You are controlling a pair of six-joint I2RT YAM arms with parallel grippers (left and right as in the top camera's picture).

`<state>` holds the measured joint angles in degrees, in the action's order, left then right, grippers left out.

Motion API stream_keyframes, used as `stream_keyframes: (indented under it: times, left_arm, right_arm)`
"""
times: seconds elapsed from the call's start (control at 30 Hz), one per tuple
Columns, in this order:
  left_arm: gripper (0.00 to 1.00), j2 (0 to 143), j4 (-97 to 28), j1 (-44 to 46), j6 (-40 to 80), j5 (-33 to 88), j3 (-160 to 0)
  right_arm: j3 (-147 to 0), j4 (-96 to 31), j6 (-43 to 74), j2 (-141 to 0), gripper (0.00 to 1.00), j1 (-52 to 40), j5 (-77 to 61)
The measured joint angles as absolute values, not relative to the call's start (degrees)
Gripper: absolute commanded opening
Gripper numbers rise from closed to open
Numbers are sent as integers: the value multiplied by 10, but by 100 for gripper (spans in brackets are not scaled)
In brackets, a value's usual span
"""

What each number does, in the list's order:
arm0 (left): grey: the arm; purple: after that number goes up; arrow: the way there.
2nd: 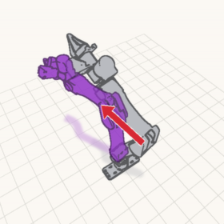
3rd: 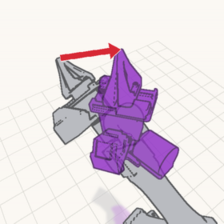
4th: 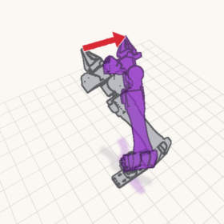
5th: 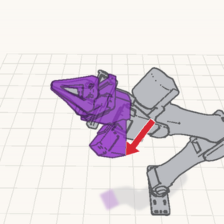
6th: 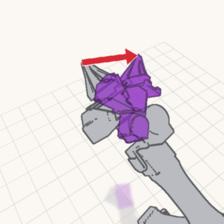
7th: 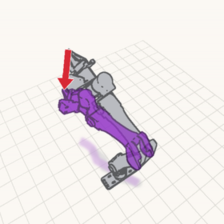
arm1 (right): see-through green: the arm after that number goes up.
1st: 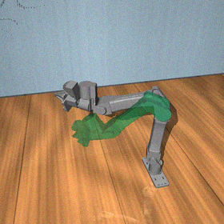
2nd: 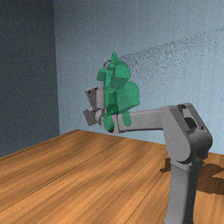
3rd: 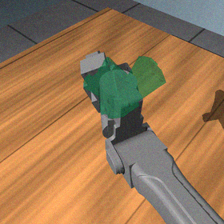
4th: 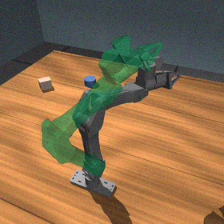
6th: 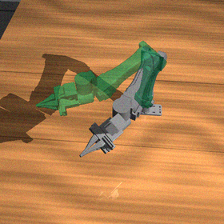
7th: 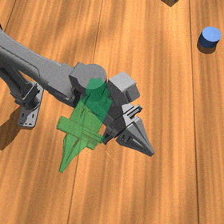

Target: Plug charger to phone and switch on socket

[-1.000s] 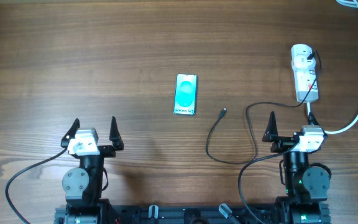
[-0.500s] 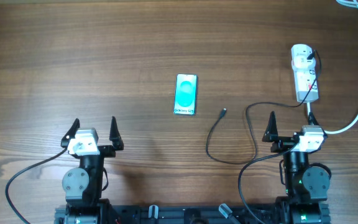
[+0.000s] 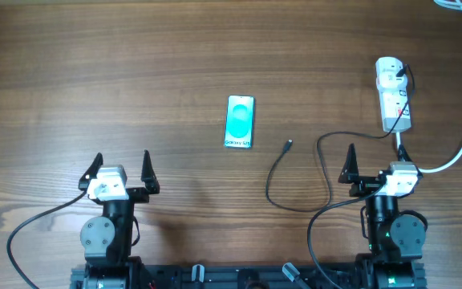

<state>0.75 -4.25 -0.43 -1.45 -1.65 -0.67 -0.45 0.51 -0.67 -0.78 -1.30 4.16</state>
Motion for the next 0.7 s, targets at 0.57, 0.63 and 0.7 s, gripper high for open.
stream_keyframes:
  times: [0.57,0.63,0.7]
  left_arm:
    - [100,8,-30,-4,23,86,-6]
    - [100,8,-25,-4,43,154,-6]
    - [100,8,-12,-4,51,188,-5]
  right_arm:
    - [-4,5,-7,-8,100,-13,42]
    - [-4,5,-7,-8,100,-13,42]
    - [-4,5,-7,-8,100,-13,42]
